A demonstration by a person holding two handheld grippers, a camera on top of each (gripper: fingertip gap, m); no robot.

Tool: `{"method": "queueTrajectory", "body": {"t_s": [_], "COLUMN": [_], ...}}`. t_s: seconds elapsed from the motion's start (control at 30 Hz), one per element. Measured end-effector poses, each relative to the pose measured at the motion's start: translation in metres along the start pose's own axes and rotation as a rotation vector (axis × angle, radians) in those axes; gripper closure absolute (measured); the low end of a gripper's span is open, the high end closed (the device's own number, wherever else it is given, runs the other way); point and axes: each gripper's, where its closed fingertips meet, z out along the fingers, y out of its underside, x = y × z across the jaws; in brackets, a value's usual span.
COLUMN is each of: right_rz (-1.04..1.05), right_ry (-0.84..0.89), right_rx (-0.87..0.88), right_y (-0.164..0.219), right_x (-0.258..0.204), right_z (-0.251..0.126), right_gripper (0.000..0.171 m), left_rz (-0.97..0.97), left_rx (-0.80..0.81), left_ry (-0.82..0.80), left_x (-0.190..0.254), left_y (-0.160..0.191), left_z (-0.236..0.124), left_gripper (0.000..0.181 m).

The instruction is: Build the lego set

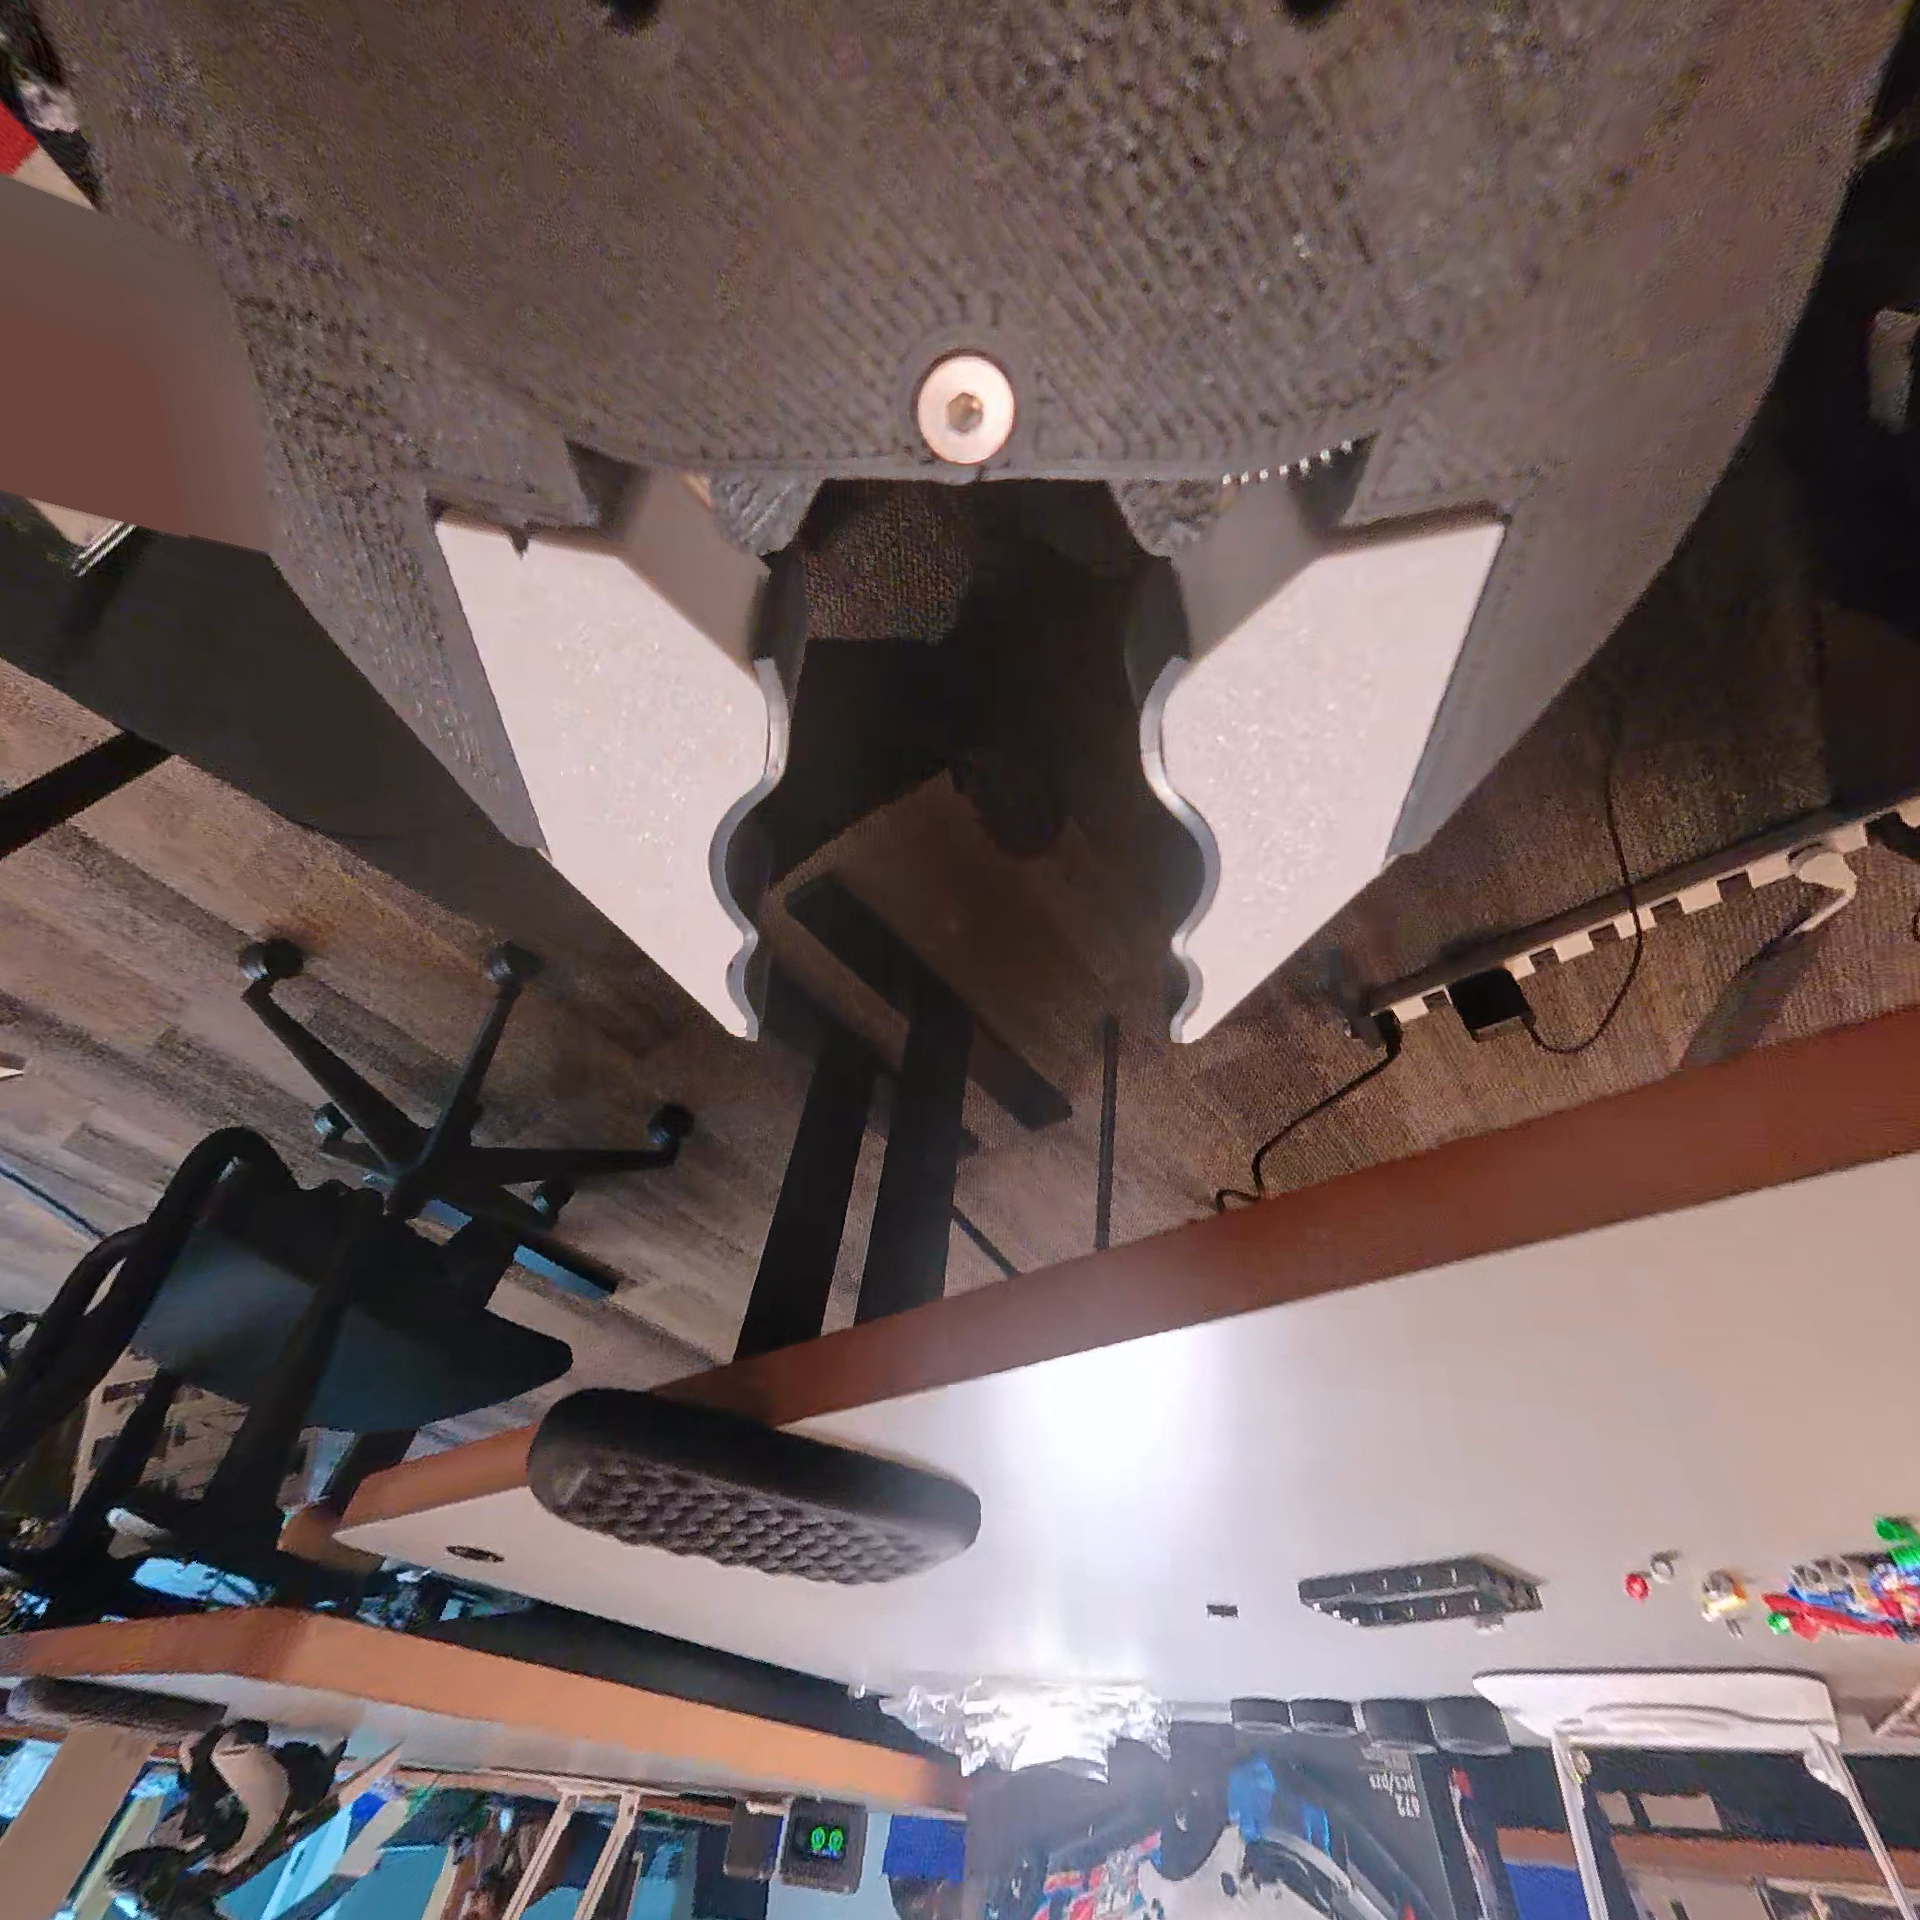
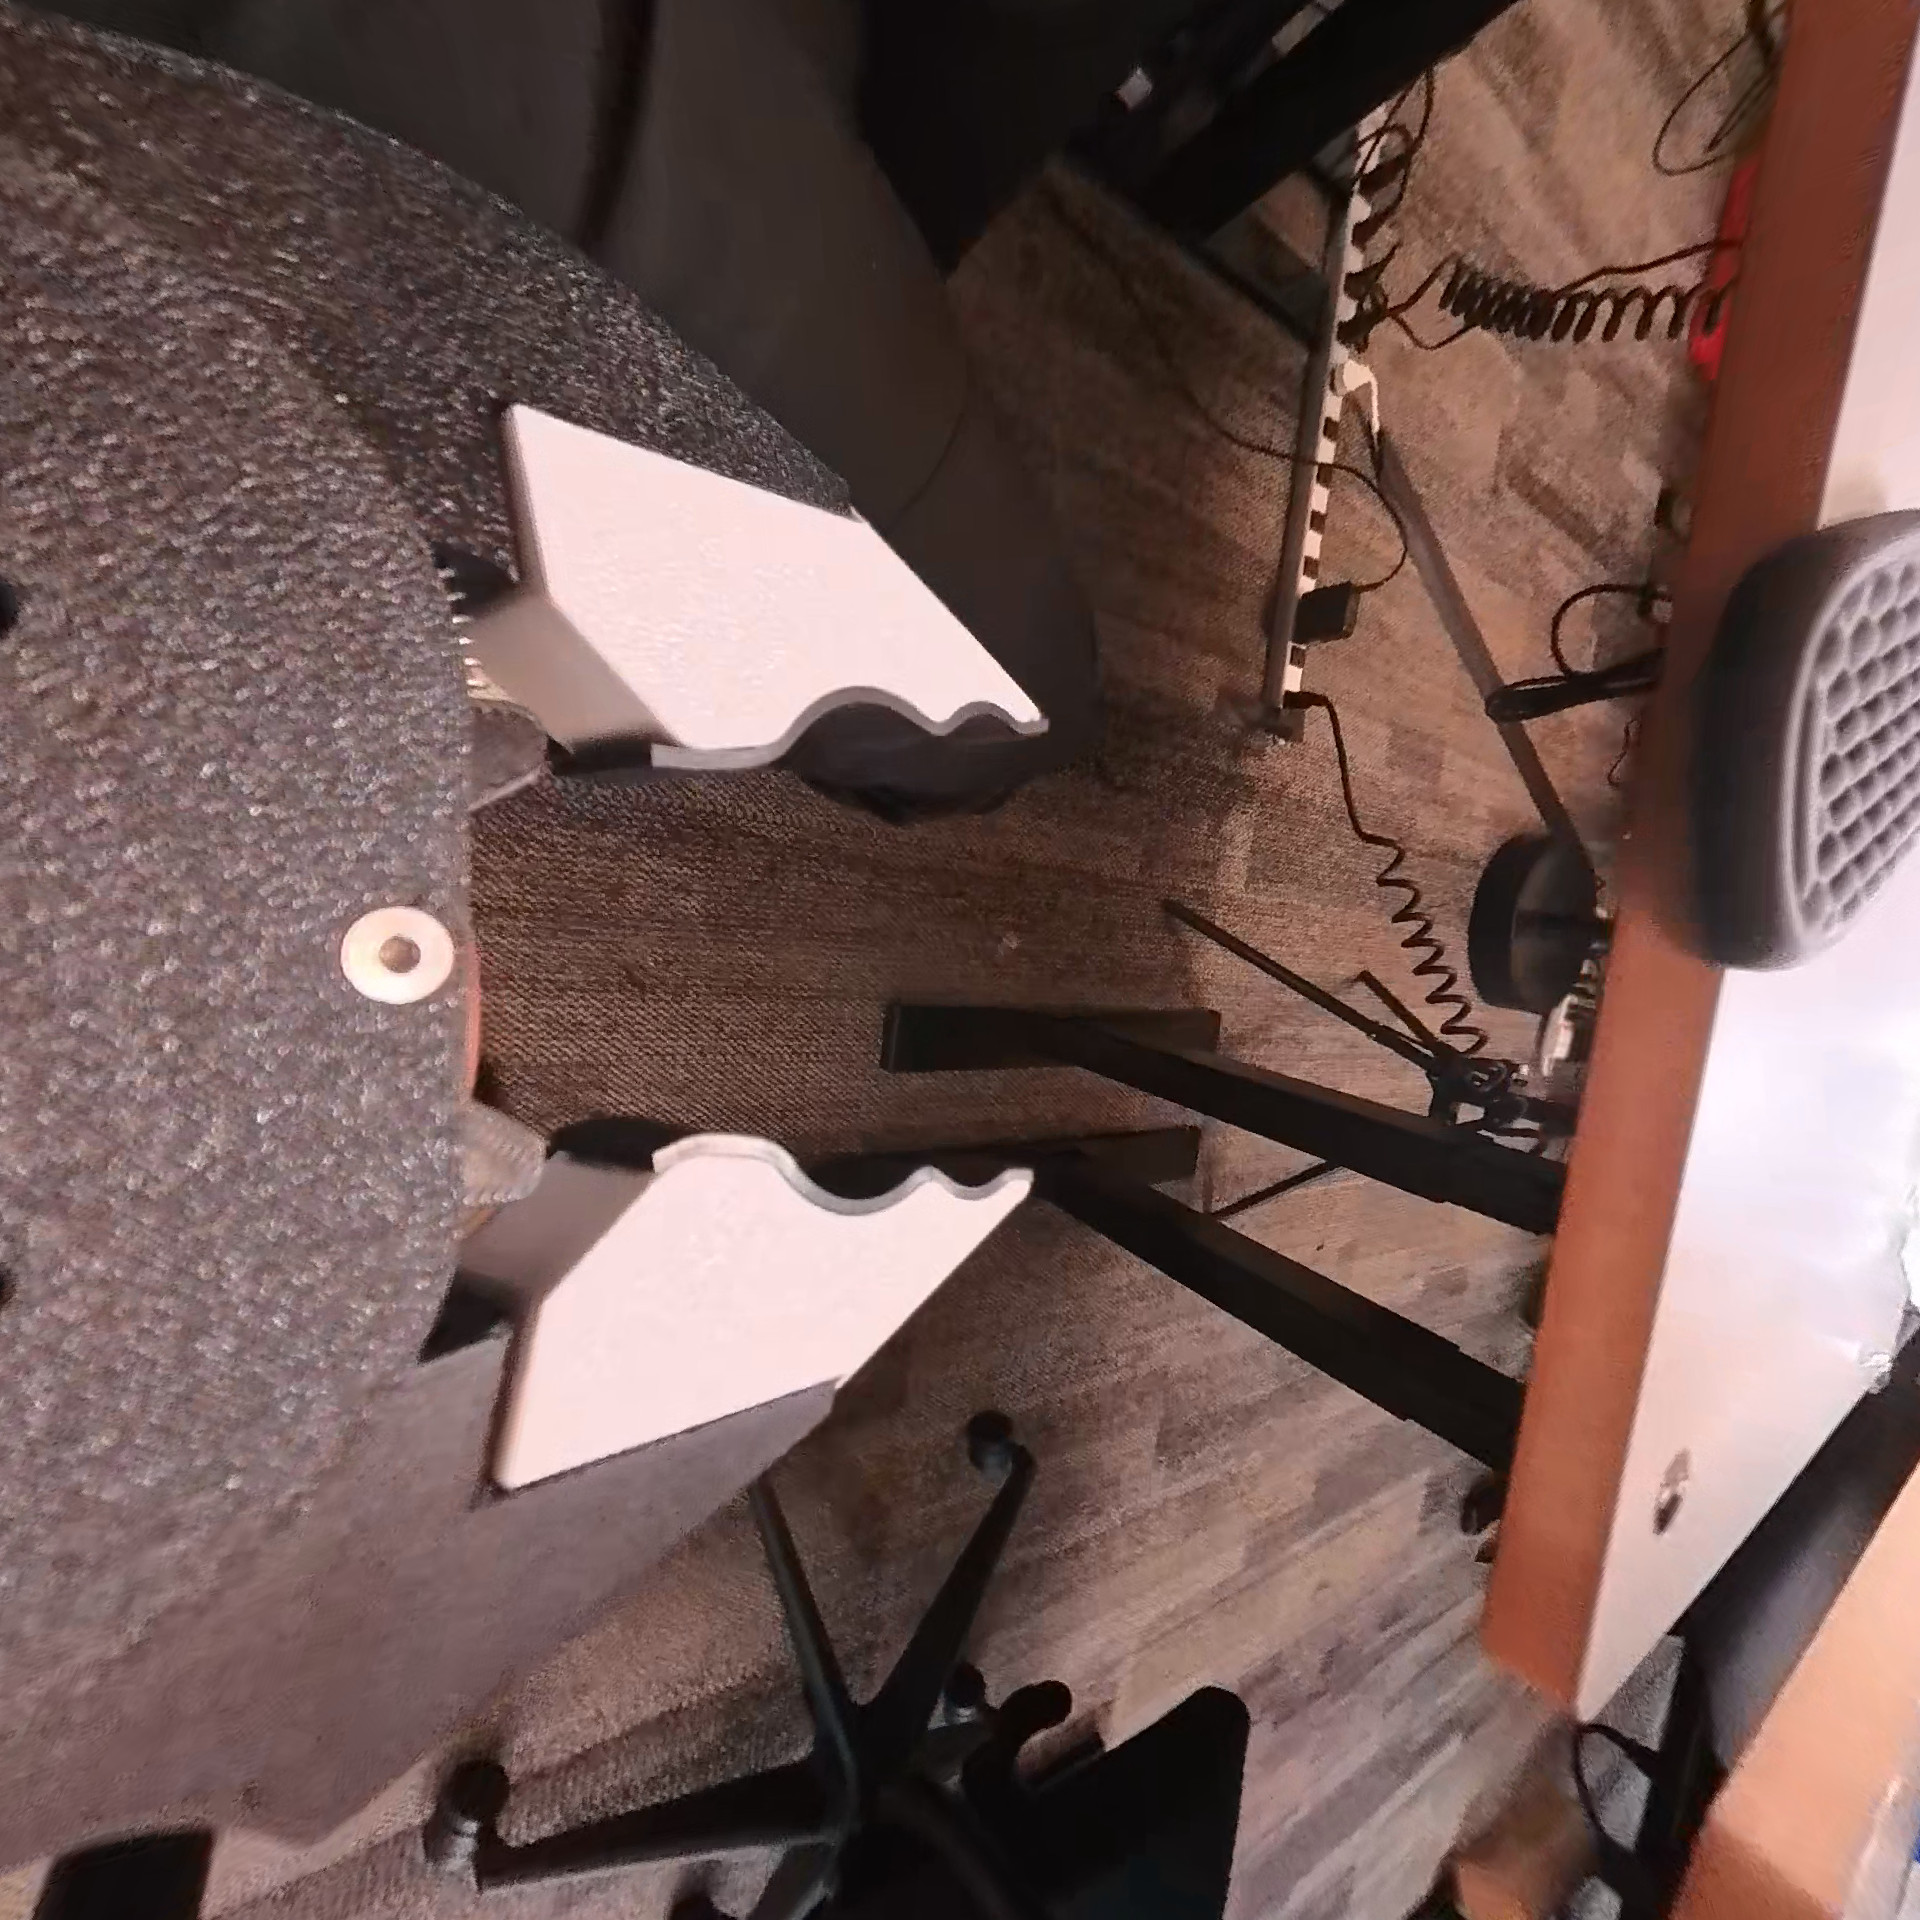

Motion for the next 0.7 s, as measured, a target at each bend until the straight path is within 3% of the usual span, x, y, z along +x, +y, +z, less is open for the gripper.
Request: {"method": "queueTrajectory", "body": {"t_s": [0.2,0.4,0.57,0.7], "right_rz": [0.08,0.135,0.116,0.03], "right_ry": [-0.009,-0.089,-0.124,-0.183], "right_rx": [-0.011,0.005,0.115,0.186], "right_y": [0.006,-0.004,-0.059,-0.126], "right_x": [0.011,0.007,0.001,-0.024], "right_z": [0.004,0.062,0.122,0.147], "right_gripper": [0.094,0.096,0.096,0.094], "left_rz": [0.014,0.151,0.12,0.053], "left_rx": [-0.02,-0.019,0.077,0.166], "left_ry": [0.027,0.121,0.145,0.128], "left_x": [0.01,0.017,0.004,-0.022], "left_y": [0.014,0.023,-0.012,-0.064], "left_z": [0.028,0.092,0.116,0.107], "left_gripper": [0.108,0.113,0.117,0.115]}}
